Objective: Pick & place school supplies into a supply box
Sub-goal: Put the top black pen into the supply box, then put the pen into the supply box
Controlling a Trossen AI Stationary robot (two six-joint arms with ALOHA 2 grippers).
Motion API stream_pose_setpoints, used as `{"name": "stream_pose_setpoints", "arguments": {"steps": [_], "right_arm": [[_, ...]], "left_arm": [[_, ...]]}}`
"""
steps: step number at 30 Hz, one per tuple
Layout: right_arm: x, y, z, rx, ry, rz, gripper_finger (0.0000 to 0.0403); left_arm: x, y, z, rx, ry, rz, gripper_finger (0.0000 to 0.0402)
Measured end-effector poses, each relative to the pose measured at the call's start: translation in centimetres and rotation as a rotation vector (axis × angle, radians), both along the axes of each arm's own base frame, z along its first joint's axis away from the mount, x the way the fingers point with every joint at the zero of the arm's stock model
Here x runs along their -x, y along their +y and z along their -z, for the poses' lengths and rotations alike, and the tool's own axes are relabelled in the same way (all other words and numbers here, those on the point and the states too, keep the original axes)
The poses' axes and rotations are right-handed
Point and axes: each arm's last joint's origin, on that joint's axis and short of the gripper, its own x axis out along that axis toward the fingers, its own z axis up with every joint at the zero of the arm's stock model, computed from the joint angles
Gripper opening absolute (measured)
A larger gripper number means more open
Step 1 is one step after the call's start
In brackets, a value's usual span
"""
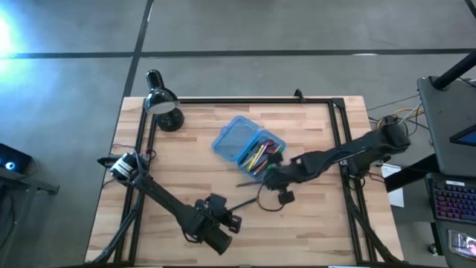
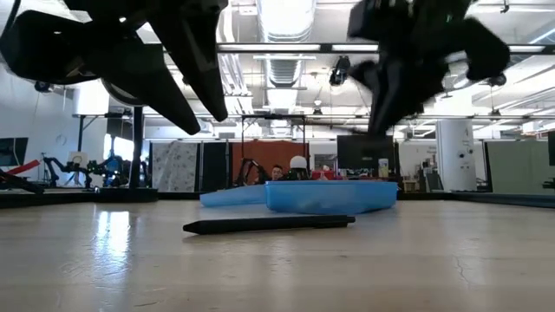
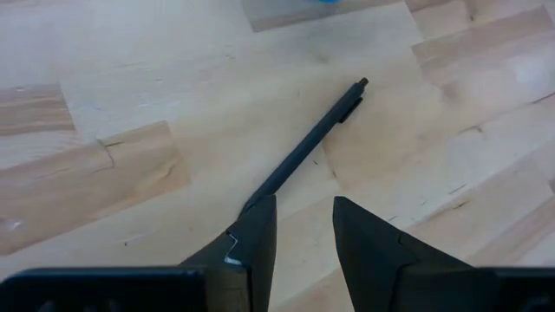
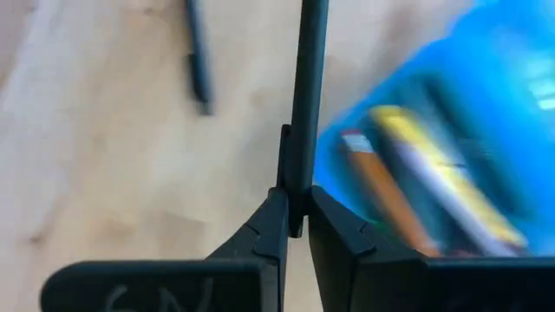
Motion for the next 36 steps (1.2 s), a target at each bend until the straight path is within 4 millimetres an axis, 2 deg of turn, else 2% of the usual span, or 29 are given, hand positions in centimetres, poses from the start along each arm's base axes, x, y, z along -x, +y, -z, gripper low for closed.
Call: {"name": "stream_pose_setpoints", "arguments": {"steps": [4, 6, 11, 14, 19, 23, 28, 36], "right_arm": [[1.6, -1.4, -3.7, 0.213, -0.132, -0.028, 0.0027], [2.0, -2.7, -4.0, 0.305, -0.119, -0.091, 0.0027], [2.0, -6.7, -1.8, 0.405, 0.032, -0.13, 0.0027], [1.5, -8.3, 0.0, 0.437, 0.109, -0.166, 0.0027], [0.4, -9.9, 2.1, 0.425, 0.164, -0.212, 0.0027], [0.1, -10.4, 3.7, 0.394, 0.216, -0.168, 0.0034], [-0.2, -10.4, 4.2, 0.33, 0.199, -0.126, 0.0072], [0.6, -10.4, 1.0, 0.298, 0.045, -0.018, 0.0178]], "left_arm": [[-0.2, 0.3, 0.0, -0.019, -0.001, -0.001, 0.0099], [-0.3, 0.5, 0.0, -0.026, -0.004, -0.005, 0.0099], [-0.6, 1.0, 0.0, -0.03, -0.008, -0.019, 0.0099], [-0.7, 1.1, -0.1, -0.027, -0.012, -0.024, 0.0099], [-1.0, 1.2, -0.2, -0.017, -0.022, -0.029, 0.0099], [-1.0, 1.2, -0.2, -0.003, -0.019, -0.026, 0.0099], [-1.2, 1.4, -0.1, 0.01, 0.019, 0.017, 0.0099], [-1.9, 1.8, -0.2, -0.057, 0.074, 0.199, 0.0099]]}}
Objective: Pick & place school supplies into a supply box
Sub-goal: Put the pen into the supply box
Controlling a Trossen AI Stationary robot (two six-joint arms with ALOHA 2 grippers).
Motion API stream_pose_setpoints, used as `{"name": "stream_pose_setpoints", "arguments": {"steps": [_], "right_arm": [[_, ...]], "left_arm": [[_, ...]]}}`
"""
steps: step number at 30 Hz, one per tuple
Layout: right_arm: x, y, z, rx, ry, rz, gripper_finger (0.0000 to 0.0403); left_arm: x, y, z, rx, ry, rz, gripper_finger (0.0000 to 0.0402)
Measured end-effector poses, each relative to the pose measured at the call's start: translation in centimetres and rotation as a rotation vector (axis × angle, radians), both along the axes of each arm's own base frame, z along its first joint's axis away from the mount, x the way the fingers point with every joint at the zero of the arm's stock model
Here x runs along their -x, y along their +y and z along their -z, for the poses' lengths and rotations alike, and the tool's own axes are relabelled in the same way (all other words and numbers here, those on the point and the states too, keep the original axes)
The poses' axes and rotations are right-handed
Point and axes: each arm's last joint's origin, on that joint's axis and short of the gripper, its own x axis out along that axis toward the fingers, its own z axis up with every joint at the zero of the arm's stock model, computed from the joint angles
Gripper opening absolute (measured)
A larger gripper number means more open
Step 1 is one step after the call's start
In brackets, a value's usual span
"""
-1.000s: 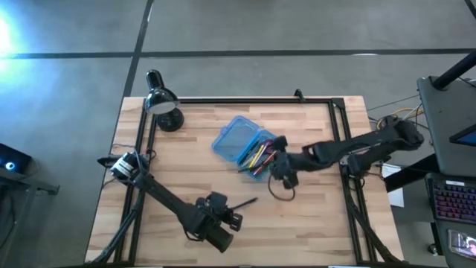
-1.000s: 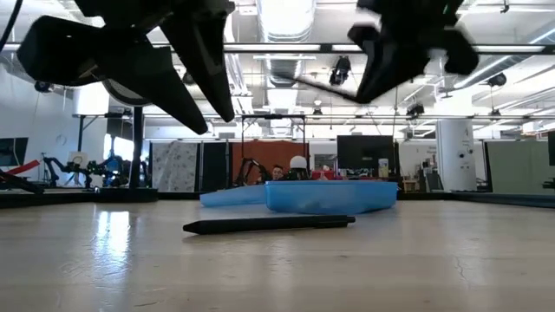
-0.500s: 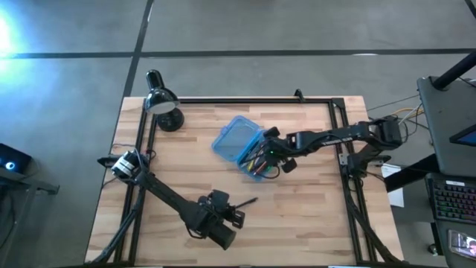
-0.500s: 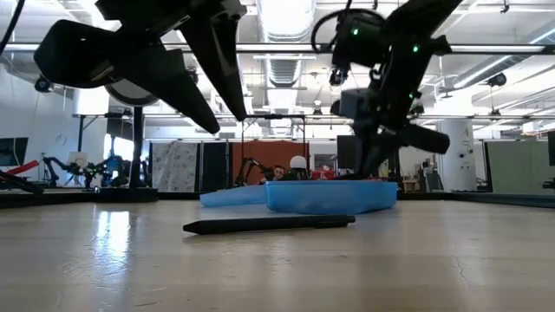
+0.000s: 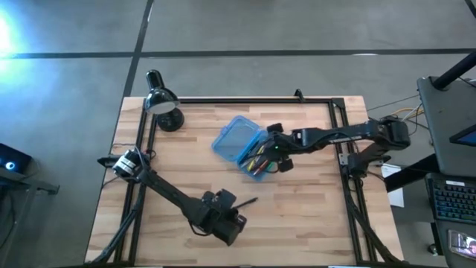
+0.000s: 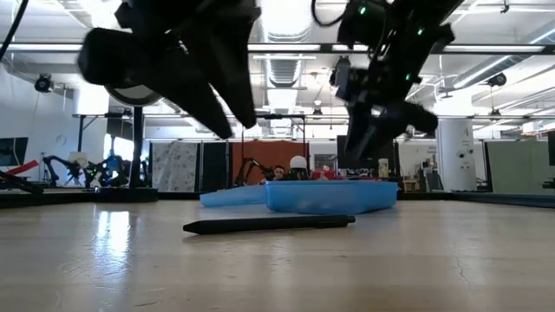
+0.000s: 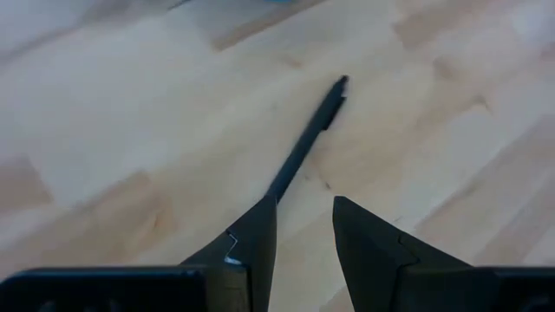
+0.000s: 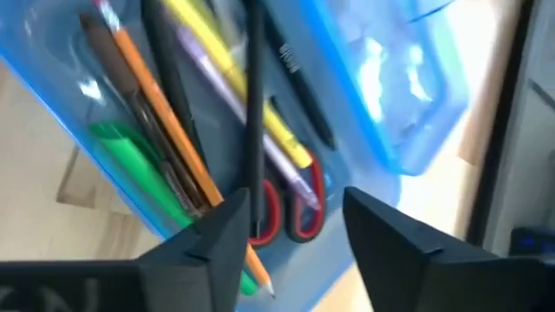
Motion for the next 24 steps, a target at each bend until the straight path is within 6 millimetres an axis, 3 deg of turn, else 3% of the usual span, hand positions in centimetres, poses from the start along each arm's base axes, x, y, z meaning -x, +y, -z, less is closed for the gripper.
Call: {"name": "stream_pose_setpoints", "arguments": {"steps": [5, 12, 18, 24], "right_arm": [[1.9, 0.8, -3.0, -0.017, -0.138, 0.049, 0.0217], [5.4, 3.0, -6.6, -0.034, -0.311, 0.108, 0.0221], [7.5, 4.5, -6.7, -0.078, -0.383, 0.167, 0.0221], [7.9, 5.2, -5.6, -0.11, -0.376, 0.206, 0.0221]], "left_arm": [[-0.2, 0.0, 0.7, -0.136, 0.02, 0.19, 0.0099], [0.1, 0.5, 3.7, -0.226, 0.033, 0.325, 0.0099], [-0.1, 0.6, 4.7, -0.308, 0.024, 0.492, 0.0099], [-0.5, 1.9, 5.0, -0.298, 0.057, 0.491, 0.0099]]}}
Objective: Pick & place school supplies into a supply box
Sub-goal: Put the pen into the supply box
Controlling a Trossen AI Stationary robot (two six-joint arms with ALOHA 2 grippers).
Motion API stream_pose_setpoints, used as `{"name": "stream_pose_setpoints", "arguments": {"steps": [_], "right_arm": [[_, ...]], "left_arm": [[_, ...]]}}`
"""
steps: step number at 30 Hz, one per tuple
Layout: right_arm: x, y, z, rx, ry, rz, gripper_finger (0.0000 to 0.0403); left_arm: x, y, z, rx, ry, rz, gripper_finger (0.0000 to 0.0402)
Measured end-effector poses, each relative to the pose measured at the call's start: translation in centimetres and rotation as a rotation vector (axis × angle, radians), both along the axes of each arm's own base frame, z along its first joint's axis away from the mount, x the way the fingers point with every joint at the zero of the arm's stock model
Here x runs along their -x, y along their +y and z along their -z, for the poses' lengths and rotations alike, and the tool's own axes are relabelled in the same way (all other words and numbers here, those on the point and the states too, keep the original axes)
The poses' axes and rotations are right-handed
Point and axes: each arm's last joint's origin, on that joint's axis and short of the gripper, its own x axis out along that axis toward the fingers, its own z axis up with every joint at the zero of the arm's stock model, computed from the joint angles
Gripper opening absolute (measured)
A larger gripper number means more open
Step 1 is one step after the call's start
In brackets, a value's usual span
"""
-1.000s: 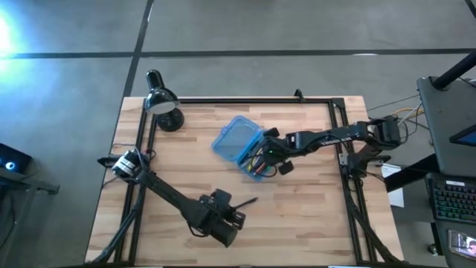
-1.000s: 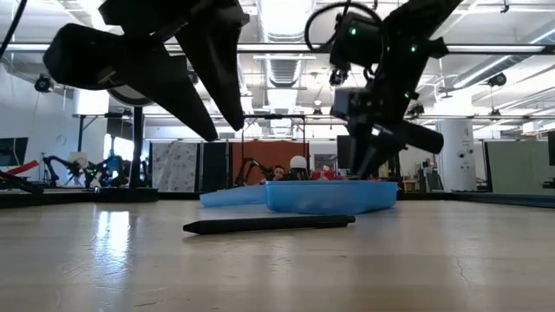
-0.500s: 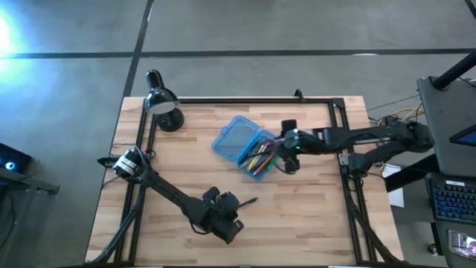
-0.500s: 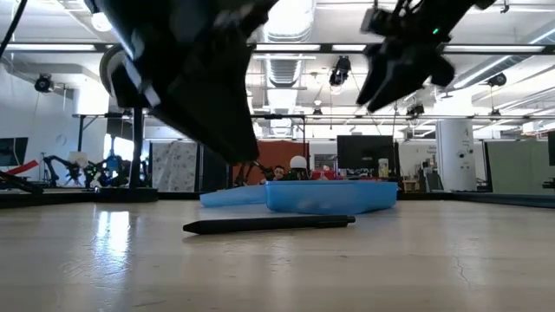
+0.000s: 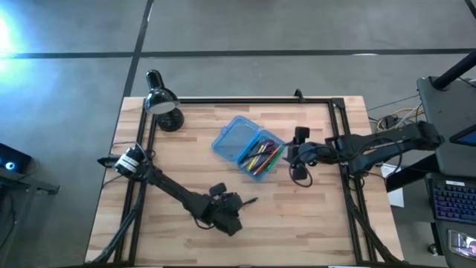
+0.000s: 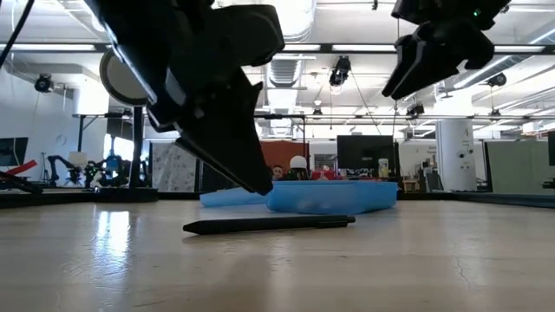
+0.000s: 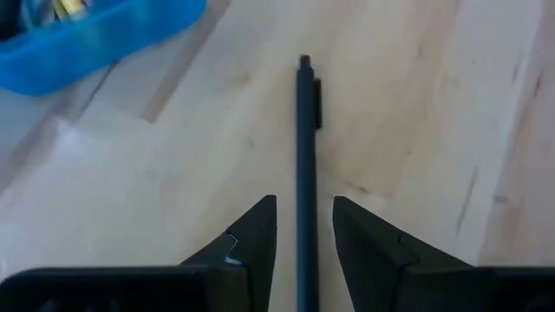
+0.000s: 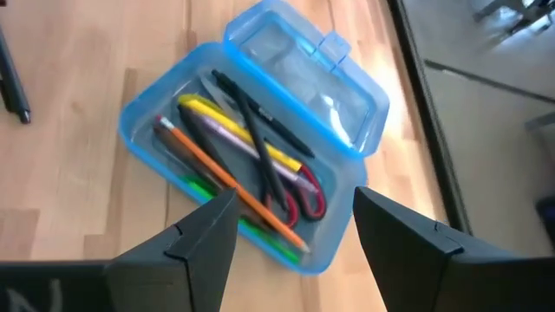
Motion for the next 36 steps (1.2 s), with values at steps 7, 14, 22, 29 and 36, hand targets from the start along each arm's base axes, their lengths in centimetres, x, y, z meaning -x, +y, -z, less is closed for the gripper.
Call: {"name": "stream_pose_setpoints", "arguments": {"steps": [7, 14, 22, 29, 36], "right_arm": [[-0.4, 0.0, 1.2, 0.001, 0.04, 0.006, 0.0221], [-0.4, 0.0, 1.3, -0.032, 0.025, 0.042, 0.0221], [-0.3, 0.0, 1.4, -0.034, 0.029, 0.046, 0.0221], [-0.3, 0.0, 1.5, -0.035, 0.031, 0.049, 0.0221], [-0.2, -0.1, 1.4, -0.013, 0.016, 0.082, 0.022]], "left_arm": [[-0.8, 1.3, 0.1, 0.07, 0.046, 0.05, 0.0099], [-1.2, 2.2, 0.1, 0.08, 0.062, 0.061, 0.0099], [-2.1, 2.8, 1.7, 0.142, 0.082, 0.097, 0.0099], [-2.2, 3.5, 1.9, 0.164, 0.103, 0.067, 0.0092], [-2.0, 4.2, 2.5, 0.129, 0.139, 0.092, 0.0036]]}}
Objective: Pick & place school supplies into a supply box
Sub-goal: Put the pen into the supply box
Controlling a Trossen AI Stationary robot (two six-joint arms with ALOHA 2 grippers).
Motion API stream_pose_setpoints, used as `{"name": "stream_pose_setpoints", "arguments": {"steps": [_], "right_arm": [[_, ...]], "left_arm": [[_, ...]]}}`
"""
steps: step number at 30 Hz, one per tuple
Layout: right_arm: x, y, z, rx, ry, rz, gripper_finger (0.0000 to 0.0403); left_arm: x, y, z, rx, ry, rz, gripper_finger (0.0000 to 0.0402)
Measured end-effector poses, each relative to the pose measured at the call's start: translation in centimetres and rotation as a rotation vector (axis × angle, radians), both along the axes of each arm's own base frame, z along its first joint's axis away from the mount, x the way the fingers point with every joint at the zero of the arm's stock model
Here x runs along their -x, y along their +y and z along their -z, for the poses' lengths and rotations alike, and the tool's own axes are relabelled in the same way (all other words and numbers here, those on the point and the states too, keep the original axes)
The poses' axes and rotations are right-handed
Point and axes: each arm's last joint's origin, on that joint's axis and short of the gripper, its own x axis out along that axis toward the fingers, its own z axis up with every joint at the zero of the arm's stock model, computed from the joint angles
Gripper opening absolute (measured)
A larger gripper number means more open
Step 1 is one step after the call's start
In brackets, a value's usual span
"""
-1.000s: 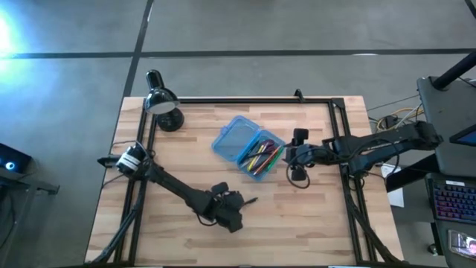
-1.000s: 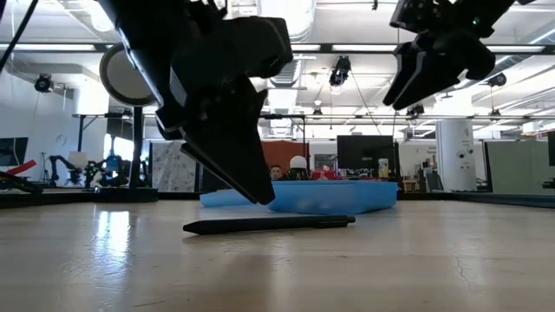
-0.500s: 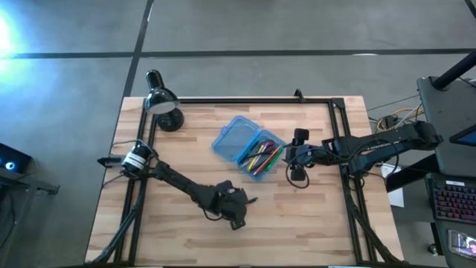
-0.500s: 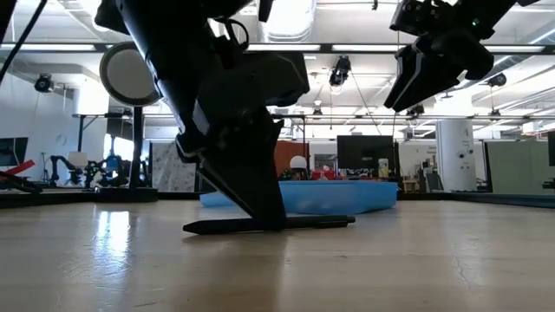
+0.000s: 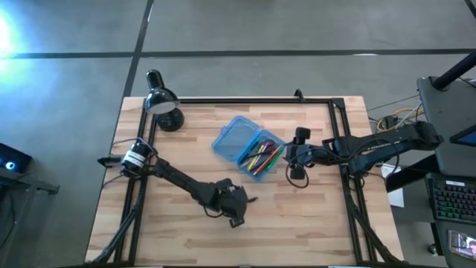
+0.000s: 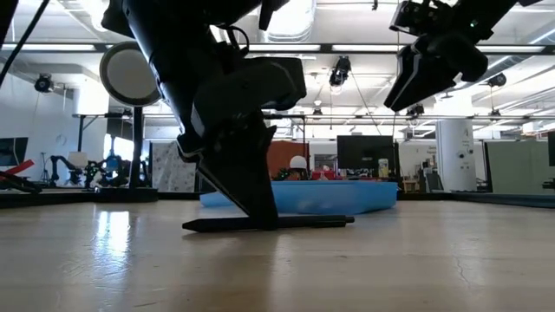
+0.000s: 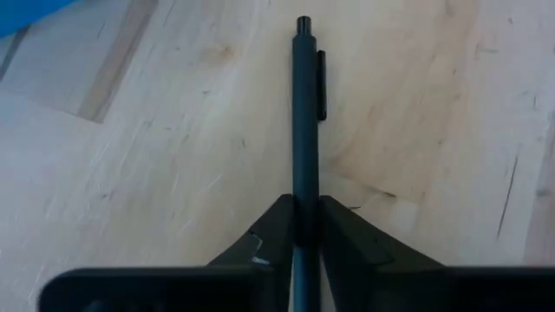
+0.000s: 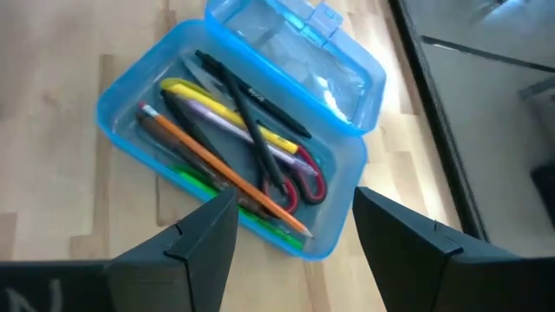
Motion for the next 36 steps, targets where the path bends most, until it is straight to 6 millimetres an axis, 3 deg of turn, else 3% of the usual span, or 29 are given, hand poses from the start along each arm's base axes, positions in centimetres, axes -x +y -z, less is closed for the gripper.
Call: {"name": "stream_pose_setpoints", "arguments": {"steps": [3, 11, 15, 20, 23, 28, 33, 36], "right_arm": [[0.2, 0.0, -0.3, 0.0, -0.019, 0.006, 0.0219], [1.4, -0.5, -2.1, 0.022, -0.159, 0.13, 0.0219], [2.3, -0.8, -3.6, 0.032, -0.276, 0.199, 0.0219], [3.2, -1.0, -4.4, 0.064, -0.329, 0.248, 0.0219], [3.5, -1.1, -4.7, 0.065, -0.358, 0.277, 0.0219], [3.7, -1.2, -4.8, 0.04, -0.389, 0.317, 0.0219], [3.6, -1.2, -4.7, 0.035, -0.386, 0.322, 0.0219], [3.6, -1.2, -4.7, 0.036, -0.383, 0.322, 0.0219]], "left_arm": [[0.0, 0.1, 0.1, 0.009, 0.005, -0.006, 0.0014], [-0.7, 0.8, -0.9, 0.133, -0.007, -0.135, 0.0012], [-1.4, 1.2, -2.9, 0.149, -0.068, -0.164, 0.0011], [-2.2, 2.4, -6.8, 0.167, -0.195, -0.222, 0.0009], [-2.7, 5.0, -7.9, 0.164, -0.24, -0.35, 0.0008], [-4.3, 11.3, -10.0, 0.187, -0.373, -0.544, 0.0008], [-5.2, 15.9, -9.6, 0.215, -0.355, -0.564, 0.0008], [-5.3, 17.1, -8.8, 0.274, -0.304, -0.557, 0.0008]]}}
